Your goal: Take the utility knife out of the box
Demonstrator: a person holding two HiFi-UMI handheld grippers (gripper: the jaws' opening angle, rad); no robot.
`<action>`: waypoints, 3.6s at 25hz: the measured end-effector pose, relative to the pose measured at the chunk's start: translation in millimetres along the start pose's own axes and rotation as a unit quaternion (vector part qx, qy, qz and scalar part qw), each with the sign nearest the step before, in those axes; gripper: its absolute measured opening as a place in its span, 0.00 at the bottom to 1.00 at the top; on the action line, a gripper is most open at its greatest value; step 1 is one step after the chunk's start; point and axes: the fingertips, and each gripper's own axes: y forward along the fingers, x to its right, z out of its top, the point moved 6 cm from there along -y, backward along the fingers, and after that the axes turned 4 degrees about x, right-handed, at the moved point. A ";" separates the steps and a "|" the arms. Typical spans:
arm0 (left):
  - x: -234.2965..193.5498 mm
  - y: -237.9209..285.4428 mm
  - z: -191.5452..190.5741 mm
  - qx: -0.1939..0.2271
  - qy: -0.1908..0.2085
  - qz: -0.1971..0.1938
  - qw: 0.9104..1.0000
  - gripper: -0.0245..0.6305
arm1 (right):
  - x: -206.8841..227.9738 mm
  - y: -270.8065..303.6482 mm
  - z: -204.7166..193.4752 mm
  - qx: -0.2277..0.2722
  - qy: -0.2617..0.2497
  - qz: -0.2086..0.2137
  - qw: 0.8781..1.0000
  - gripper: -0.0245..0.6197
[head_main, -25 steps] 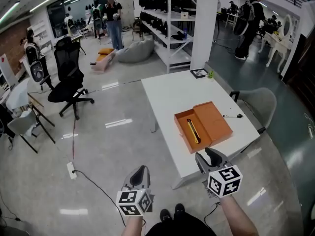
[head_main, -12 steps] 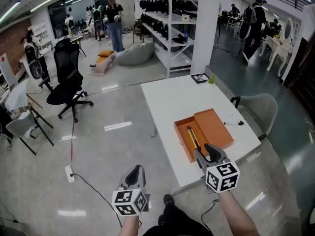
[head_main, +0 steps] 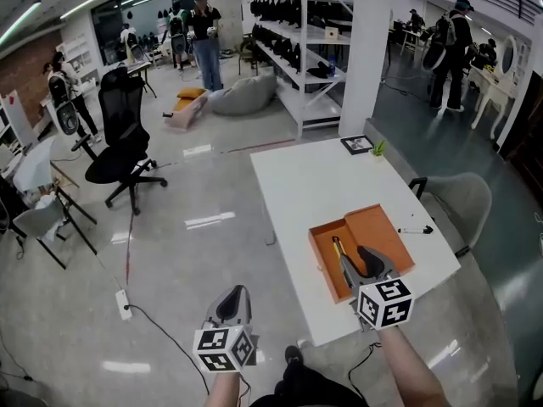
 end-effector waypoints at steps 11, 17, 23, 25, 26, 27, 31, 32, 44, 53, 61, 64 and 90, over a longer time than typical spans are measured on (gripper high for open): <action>-20.5 39.6 2.7 -0.011 -0.005 0.017 1.000 0.07 | 23.8 50.9 -8.5 -0.032 -0.001 -0.003 0.999 0.28; -24.4 53.0 2.3 -0.012 -0.005 0.023 1.000 0.07 | 33.3 69.2 -22.2 -0.053 -0.001 -0.005 0.999 0.29; -26.8 63.1 -0.6 -0.016 -0.006 0.025 1.000 0.07 | 41.2 83.4 -42.9 -0.084 -0.002 -0.013 0.996 0.29; -27.5 66.1 -2.5 -0.018 -0.008 0.025 0.999 0.07 | 44.2 88.0 -49.3 -0.094 -0.002 -0.016 0.995 0.29; -27.8 67.5 -3.1 -0.019 -0.009 0.025 0.999 0.07 | 45.7 90.0 -51.9 -0.099 -0.002 -0.017 0.995 0.29; -28.0 69.0 -3.4 -0.019 -0.010 0.026 0.999 0.07 | 47.2 92.0 -54.0 -0.103 -0.002 -0.019 0.995 0.29; -28.2 74.0 -4.7 -0.024 -0.014 0.031 0.999 0.07 | 51.0 98.6 -60.4 -0.119 -0.003 -0.016 0.993 0.29; -28.4 74.8 -5.3 -0.024 -0.015 0.032 0.999 0.07 | 51.2 100.1 -62.8 -0.124 -0.004 -0.015 0.992 0.29; -30.6 86.0 -8.2 -0.029 -0.017 0.040 0.999 0.07 | 49.1 121.1 -76.1 -0.173 -0.028 -0.023 0.984 0.29; -30.0 89.2 -9.6 -0.032 -0.021 0.039 0.999 0.07 | 42.8 126.7 -84.4 -0.200 -0.032 -0.031 0.979 0.29; -30.6 94.6 -12.9 -0.036 -0.021 0.042 0.998 0.07 | 44.6 131.5 -98.0 -0.226 -0.028 -0.023 0.973 0.29; -32.6 94.2 -14.5 -0.038 -0.021 0.045 0.998 0.07 | 43.2 133.3 -100.9 -0.231 -0.033 -0.022 0.972 0.30; -40.6 99.6 -21.9 -0.052 -0.030 0.049 0.997 0.07 | 46.2 147.6 -119.3 -0.289 0.006 -0.013 0.957 0.32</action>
